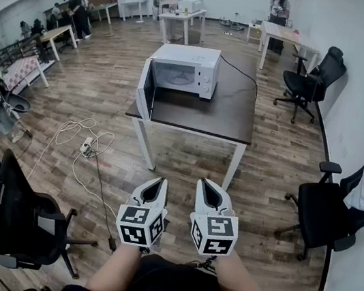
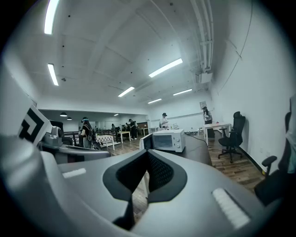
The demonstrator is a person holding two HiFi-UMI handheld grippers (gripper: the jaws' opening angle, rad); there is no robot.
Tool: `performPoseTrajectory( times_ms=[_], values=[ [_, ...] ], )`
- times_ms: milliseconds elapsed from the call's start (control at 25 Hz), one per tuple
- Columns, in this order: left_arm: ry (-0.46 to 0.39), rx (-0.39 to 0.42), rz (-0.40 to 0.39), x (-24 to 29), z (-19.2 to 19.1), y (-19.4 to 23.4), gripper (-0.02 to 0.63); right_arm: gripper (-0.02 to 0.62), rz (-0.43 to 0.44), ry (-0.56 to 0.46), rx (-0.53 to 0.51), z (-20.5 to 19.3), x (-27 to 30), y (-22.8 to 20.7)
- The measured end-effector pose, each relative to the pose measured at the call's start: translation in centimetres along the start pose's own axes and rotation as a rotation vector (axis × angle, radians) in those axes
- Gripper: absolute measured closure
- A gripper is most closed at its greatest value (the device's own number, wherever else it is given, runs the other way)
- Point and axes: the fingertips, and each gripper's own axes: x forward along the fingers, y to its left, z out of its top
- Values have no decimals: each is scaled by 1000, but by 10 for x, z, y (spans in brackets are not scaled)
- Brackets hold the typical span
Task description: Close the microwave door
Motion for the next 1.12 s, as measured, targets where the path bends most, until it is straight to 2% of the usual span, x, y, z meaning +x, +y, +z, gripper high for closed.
performPoseTrajectory(
  times_ms=[240,480,800,1120],
  values=[
    [5,11,4,2,-2,-5,596,589,15,-9,46,-2,1,-2],
    [-1,9,16,5,-2,1,595,589,39,2,30,-8,9,0],
    [-11,-3,24,26,-3,22,597,589,50,8,-8,-11,37,3],
    [-11,-11,29,65,5,62,597,589,73,10,-35,-7,91,4]
  ],
)
